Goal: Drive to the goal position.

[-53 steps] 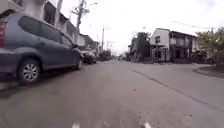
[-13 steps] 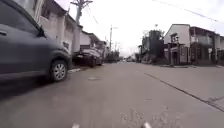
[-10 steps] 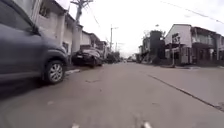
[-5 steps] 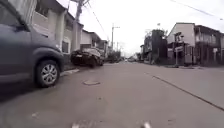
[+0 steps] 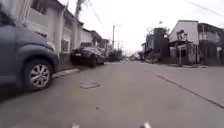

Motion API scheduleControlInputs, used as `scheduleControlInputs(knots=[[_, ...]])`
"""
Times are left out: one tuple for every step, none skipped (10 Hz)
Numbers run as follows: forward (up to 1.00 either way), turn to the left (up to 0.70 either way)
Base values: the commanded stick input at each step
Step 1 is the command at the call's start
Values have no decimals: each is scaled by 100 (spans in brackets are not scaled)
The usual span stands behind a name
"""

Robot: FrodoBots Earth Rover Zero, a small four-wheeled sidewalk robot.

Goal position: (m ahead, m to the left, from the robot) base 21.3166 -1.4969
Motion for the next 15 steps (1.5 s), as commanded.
scheduleControlInputs(knots=[[85, 0], [85, 0], [85, 0], [85, 0], [85, 0], [85, 0], [85, 0], [85, 0], [85, 0], [85, -34], [85, -34], [85, -18], [83, 22], [74, 21], [70, 9]])
